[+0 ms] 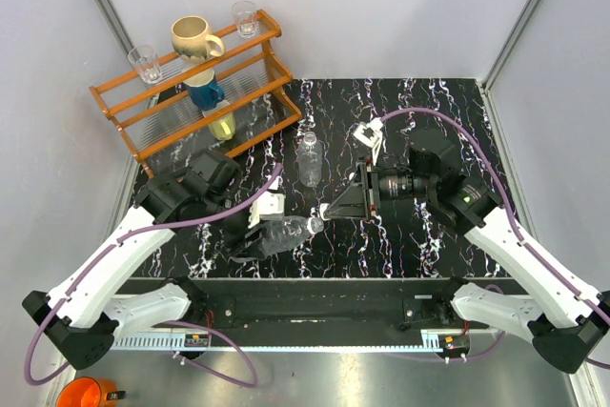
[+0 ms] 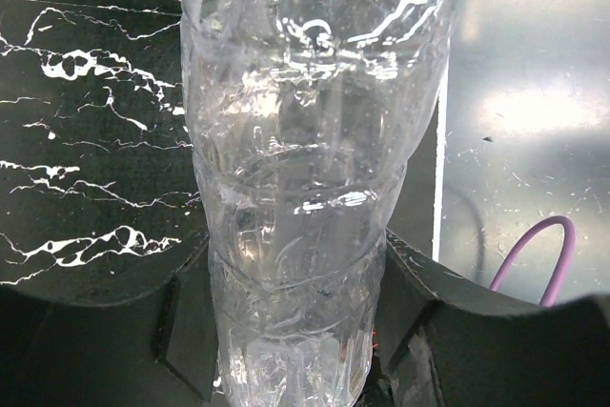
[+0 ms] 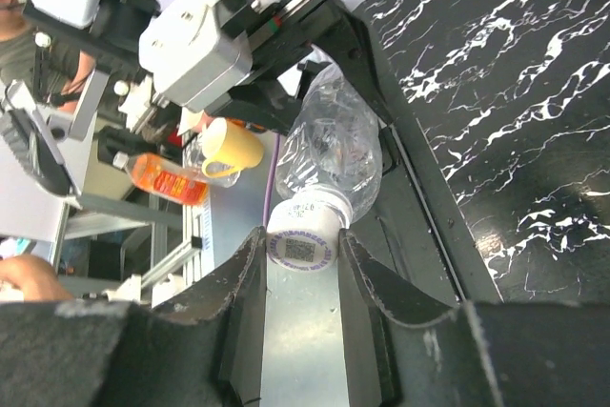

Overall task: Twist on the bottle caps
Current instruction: Screw the bottle cap onto the plastic bottle.

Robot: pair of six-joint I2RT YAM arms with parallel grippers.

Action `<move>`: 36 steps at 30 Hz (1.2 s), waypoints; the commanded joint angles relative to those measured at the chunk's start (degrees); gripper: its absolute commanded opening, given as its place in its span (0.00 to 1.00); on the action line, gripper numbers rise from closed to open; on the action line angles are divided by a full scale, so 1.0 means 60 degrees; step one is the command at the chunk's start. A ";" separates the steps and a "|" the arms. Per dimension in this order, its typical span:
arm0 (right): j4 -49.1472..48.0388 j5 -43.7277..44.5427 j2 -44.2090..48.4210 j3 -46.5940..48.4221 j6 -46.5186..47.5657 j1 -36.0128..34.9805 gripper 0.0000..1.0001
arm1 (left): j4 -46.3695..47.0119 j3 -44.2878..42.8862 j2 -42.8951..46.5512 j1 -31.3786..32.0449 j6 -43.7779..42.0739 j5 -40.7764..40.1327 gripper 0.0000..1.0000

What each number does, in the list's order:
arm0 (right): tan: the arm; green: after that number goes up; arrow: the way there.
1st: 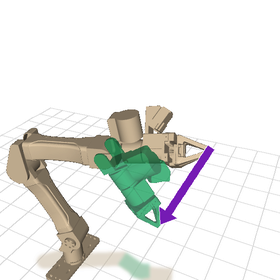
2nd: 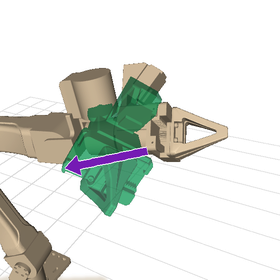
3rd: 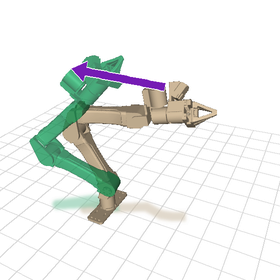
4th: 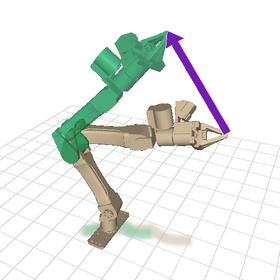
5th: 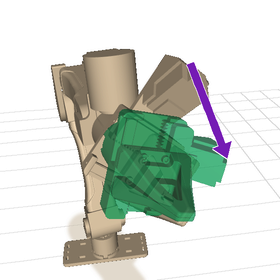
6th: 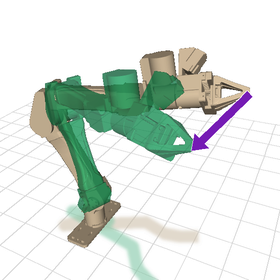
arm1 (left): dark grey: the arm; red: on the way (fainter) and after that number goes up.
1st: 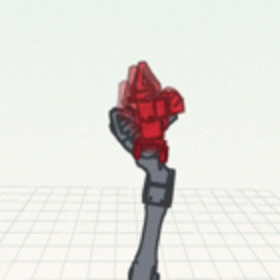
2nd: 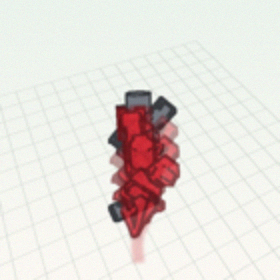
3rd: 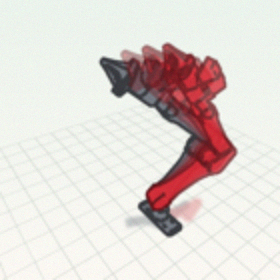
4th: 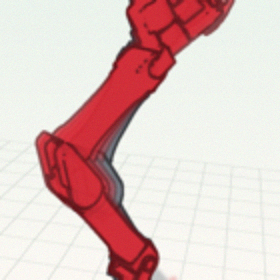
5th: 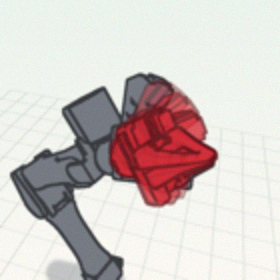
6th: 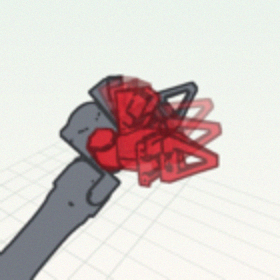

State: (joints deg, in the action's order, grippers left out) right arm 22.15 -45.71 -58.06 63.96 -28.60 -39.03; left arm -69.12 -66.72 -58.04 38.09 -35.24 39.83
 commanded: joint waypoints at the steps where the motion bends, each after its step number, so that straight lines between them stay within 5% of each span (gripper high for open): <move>1: 0.0028 -0.0922 -0.0195 0.0120 0.0868 0.0074 0.05 | 0.0036 -0.0130 -0.0009 -0.0063 -0.0264 0.0758 0.00; 19: 0.1362 -0.1067 -0.0459 0.0545 0.1734 0.0088 0.05 | 0.0080 -0.0540 -0.0566 -0.0063 -0.0059 0.0480 0.00; 36: -0.0102 -0.1463 -0.0503 -0.0128 0.0827 0.0059 0.03 | 0.0124 -0.0613 -0.0742 -0.0063 0.0044 0.0495 0.00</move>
State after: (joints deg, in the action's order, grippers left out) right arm 27.59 -51.81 -61.49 64.25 -21.08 -38.94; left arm -69.91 -67.55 -62.15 38.00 -34.87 40.97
